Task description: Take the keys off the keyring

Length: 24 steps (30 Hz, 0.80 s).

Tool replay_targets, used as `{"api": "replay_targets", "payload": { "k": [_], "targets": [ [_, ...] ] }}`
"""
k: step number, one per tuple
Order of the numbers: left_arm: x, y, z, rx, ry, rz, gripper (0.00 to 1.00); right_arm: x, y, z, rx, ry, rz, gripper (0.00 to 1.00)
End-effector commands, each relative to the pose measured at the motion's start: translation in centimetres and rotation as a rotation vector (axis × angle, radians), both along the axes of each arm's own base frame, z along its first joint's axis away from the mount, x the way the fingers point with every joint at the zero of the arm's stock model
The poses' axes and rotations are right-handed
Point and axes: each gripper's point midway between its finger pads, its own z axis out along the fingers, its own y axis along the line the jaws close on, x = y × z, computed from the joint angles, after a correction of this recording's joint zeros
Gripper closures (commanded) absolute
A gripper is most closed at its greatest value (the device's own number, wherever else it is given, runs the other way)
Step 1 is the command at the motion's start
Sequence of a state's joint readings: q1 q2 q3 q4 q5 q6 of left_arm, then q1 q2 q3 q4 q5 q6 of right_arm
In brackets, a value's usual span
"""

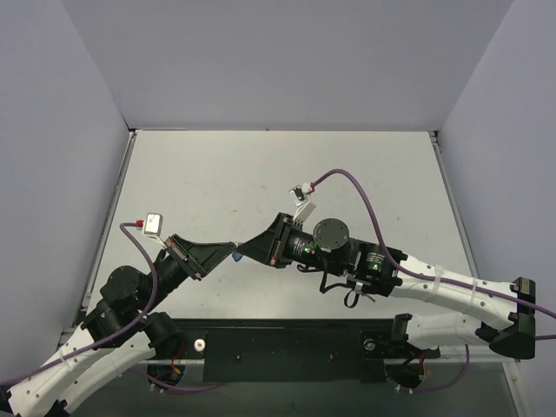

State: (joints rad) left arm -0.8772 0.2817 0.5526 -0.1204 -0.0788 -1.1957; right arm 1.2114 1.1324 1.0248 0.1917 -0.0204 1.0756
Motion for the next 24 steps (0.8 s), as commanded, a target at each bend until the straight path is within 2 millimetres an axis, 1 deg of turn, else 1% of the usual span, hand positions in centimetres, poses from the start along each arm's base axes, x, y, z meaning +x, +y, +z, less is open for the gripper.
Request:
{"api": "replay_targets", "payload": {
  "k": [1,7,9,17,24],
  "targets": [
    [-0.1,0.8,1.4,-0.008,-0.039,0.027,1.0,0.4,0.1,2.6,0.085,-0.017,0.003,0.9],
    [-0.2,0.8,1.3,-0.009,-0.043,0.021,1.0,0.8,-0.1,2.8,0.083,-0.019,-0.001,0.9],
    [-0.2,0.8,1.3,-0.007,-0.043,0.021,1.0,0.7,0.1,2.6,0.079,-0.017,0.006,0.93],
    [-0.3,0.8,1.2,-0.007,-0.045,0.02,1.0,0.9,0.5,2.0,0.076,-0.004,0.007,0.96],
    [-0.4,0.9,1.0,-0.011,-0.049,0.02,1.0,0.9,0.6,1.6,0.07,0.001,0.008,0.97]
  ]
}}
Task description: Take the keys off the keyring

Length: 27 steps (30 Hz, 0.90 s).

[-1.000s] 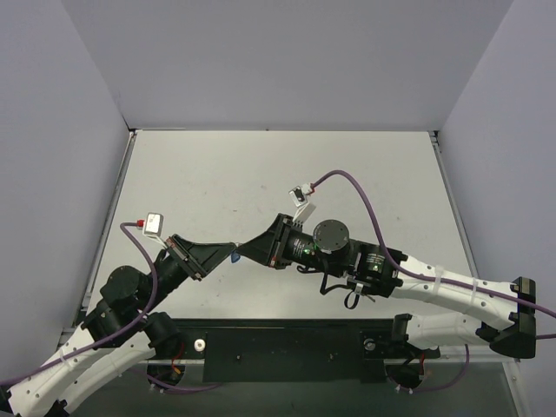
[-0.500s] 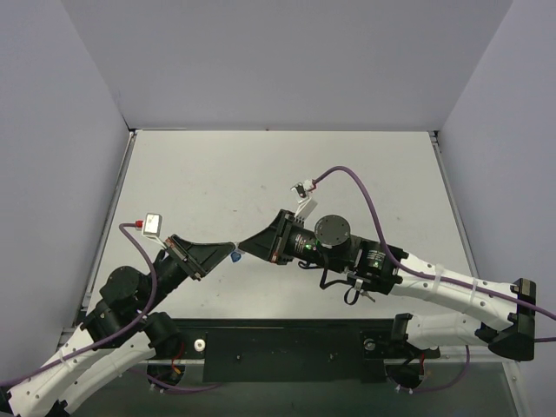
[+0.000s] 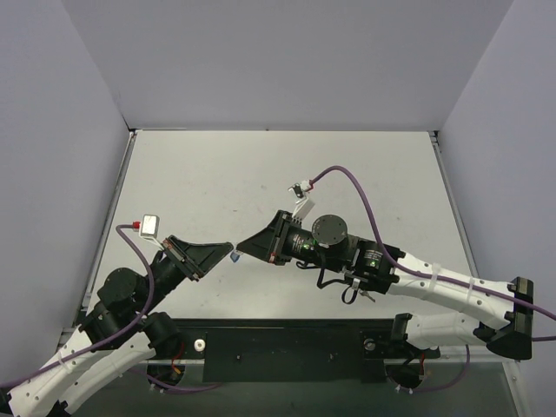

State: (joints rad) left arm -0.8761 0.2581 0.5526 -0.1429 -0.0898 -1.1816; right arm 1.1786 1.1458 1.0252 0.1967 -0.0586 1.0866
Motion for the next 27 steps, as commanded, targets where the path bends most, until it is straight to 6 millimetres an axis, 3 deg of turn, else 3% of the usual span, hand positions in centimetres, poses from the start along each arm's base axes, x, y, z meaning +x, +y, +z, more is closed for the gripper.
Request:
{"api": "replay_targets", "payload": {
  "k": [1,17,27],
  "targets": [
    [-0.27,0.45,1.14,-0.019,-0.04,0.006,1.0,0.2,0.64,1.79,0.068,-0.015,0.005,0.98],
    [-0.46,0.17,1.32,-0.024,-0.052,-0.012,1.0,0.53,1.03,1.88,0.07,-0.014,0.011,0.93],
    [-0.44,0.25,1.06,-0.018,-0.05,-0.008,1.0,0.52,0.74,2.01,0.076,-0.019,0.01,1.0]
  ]
}}
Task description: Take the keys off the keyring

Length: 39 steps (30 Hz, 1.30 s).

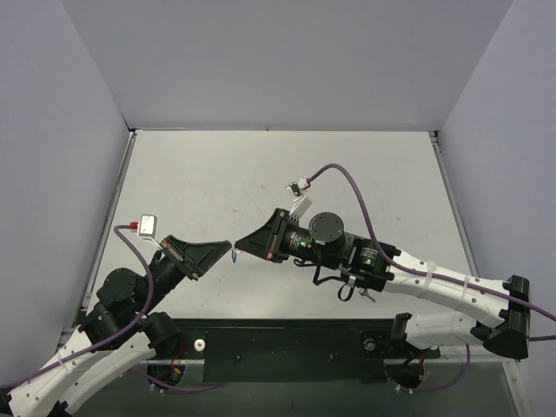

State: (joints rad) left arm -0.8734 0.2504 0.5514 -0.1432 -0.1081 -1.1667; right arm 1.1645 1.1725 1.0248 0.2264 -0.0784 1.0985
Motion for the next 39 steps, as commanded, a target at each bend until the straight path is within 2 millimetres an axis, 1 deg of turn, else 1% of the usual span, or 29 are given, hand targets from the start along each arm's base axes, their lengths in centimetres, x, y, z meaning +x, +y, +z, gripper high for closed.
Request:
{"api": "replay_targets", "payload": {
  "k": [1,4,5,6,7,8,9,10,11,12,13,14,15,16,17,18,19,21,22,23,25,28,29,30,32,34,39],
  "targets": [
    [-0.7,-0.1,0.8,-0.013,-0.038,-0.034,1.0,-0.1,0.1,2.3,0.068,-0.033,0.008,1.0],
    [-0.8,-0.3,0.8,0.019,-0.042,-0.041,1.0,-0.2,-0.2,2.2,0.07,-0.037,0.008,1.0],
    [-0.9,-0.1,0.8,0.039,-0.045,-0.04,0.95,-0.3,-0.4,2.3,0.073,-0.042,0.01,1.0],
    [-0.9,-0.3,0.8,0.056,-0.044,-0.047,0.81,-0.3,-0.5,2.2,0.068,-0.045,0.011,1.0],
    [-1.1,-0.1,1.1,0.082,-0.056,-0.045,0.74,-0.4,-0.7,2.4,0.07,-0.049,0.011,1.0],
    [-1.0,-0.3,1.0,0.102,-0.056,-0.05,0.59,-0.5,-0.9,2.2,0.06,-0.052,0.015,1.0],
    [-1.2,0.0,1.3,0.125,-0.064,-0.049,0.54,-0.6,-1.2,2.3,0.056,-0.061,0.016,1.0],
    [-1.2,-0.1,1.5,0.138,-0.065,-0.052,0.47,-0.7,-1.5,1.9,0.038,-0.055,0.016,1.0],
    [-1.5,0.1,1.9,0.156,-0.077,-0.055,0.43,-0.9,-1.9,2.0,0.027,-0.061,0.021,1.0],
    [-1.7,-0.1,2.1,0.175,-0.084,-0.074,0.4,-1.1,-2.0,1.7,0.014,-0.059,0.028,1.0],
    [-2.0,0.0,2.8,0.197,-0.111,-0.083,0.4,-1.3,-2.4,1.5,-0.001,-0.068,0.033,1.0],
    [-1.9,-0.1,2.7,0.222,-0.105,-0.084,0.39,-1.5,-2.6,1.7,-0.003,-0.072,0.041,1.0],
    [-2.5,0.0,3.5,0.241,-0.131,-0.11,0.39,-1.8,-3.0,1.6,-0.01,-0.079,0.048,1.0],
    [-2.8,-0.4,3.5,0.263,-0.136,-0.136,0.39,-2.1,-3.4,2.2,0.002,-0.088,0.057,1.0],
    [-3.1,0.0,4.1,0.285,-0.157,-0.139,0.39,-2.2,-3.6,1.9,-0.009,-0.09,0.058,1.0],
    [-3.3,-0.4,4.2,0.302,-0.163,-0.167,0.4,-2.5,-4.1,2.2,-0.001,-0.098,0.063,1.0],
    [-3.6,-0.3,4.6,0.322,-0.191,-0.179,0.39,-2.7,-4.3,2.1,-0.008,-0.101,0.071,1.0],
    [-4.8,-1.1,4.8,0.348,-0.221,-0.263,0.4,-3.2,-5.1,2.7,0.008,-0.116,0.085,1.0],
    [-4.8,-1.5,4.9,0.357,-0.228,-0.283,0.4,-3.5,-5.5,2.8,0.015,-0.123,0.091,1.0],
    [-5.4,-2.0,5.0,0.354,-0.242,-0.332,0.4,-3.8,-5.6,2.9,0.022,-0.131,0.1,1.0],
    [-5.9,-2.7,5.5,0.333,-0.271,-0.375,0.41,-4.4,-6.3,3.4,0.04,-0.152,0.119,1.0],
    [-6.6,-3.3,6.9,0.268,-0.323,-0.415,0.42,-5.1,-7.3,4.0,0.066,-0.175,0.133,1.0],
    [-7.1,-3.5,7.1,0.254,-0.335,-0.447,0.43,-5.1,-7.4,4.1,0.072,-0.178,0.134,1.0],
    [-7.2,-3.8,7.6,0.227,-0.356,-0.458,0.43,-5.4,-7.7,4.2,0.082,-0.181,0.138,1.0],
    [-7.9,-4.4,8.2,0.191,-0.381,-0.511,0.43,-5.6,-8.1,4.4,0.095,-0.187,0.142,1.0],
    [-8.5,-4.9,8.5,0.166,-0.398,-0.563,0.43,-6.0,-8.3,4.8,0.109,-0.193,0.156,1.0],
    [-8.6,-6.1,8.3,0.168,-0.399,-0.627,0.47,-6.4,-8.5,5.3,0.112,-0.204,0.167,1.0]
  ]
}}
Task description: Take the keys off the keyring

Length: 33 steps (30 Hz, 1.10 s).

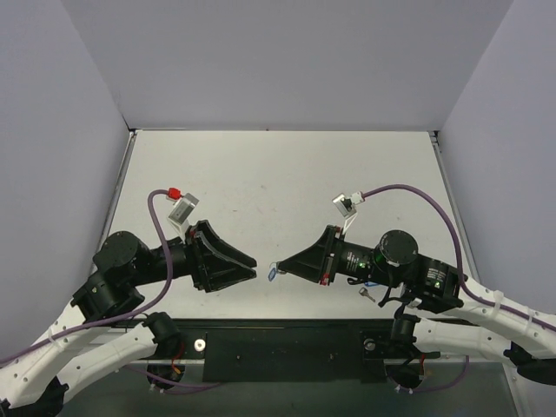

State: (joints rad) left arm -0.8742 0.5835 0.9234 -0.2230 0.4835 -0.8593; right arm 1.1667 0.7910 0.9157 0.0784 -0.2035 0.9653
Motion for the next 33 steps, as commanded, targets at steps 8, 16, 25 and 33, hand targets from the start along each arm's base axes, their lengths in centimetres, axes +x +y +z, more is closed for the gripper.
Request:
{"api": "replay_targets", "payload": {
  "k": [8,16,25,33],
  "targets": [
    [-1.1,-1.5,1.3,-0.038,-0.056,-0.132,0.47,-1.1,0.1,1.9,0.048,-0.052,0.044,1.0],
    [-0.3,-1.6,0.0,0.011,-0.051,-0.096,0.45,-1.3,0.3,2.2,0.048,-0.055,0.05,1.0],
    [0.0,-2.1,-0.9,0.019,-0.034,-0.101,0.45,-1.4,0.3,2.6,0.045,-0.06,0.049,1.0],
    [-0.3,-2.5,-1.6,0.007,-0.022,-0.133,0.46,-1.3,0.5,2.6,0.045,-0.061,0.047,1.0]
  ]
}}
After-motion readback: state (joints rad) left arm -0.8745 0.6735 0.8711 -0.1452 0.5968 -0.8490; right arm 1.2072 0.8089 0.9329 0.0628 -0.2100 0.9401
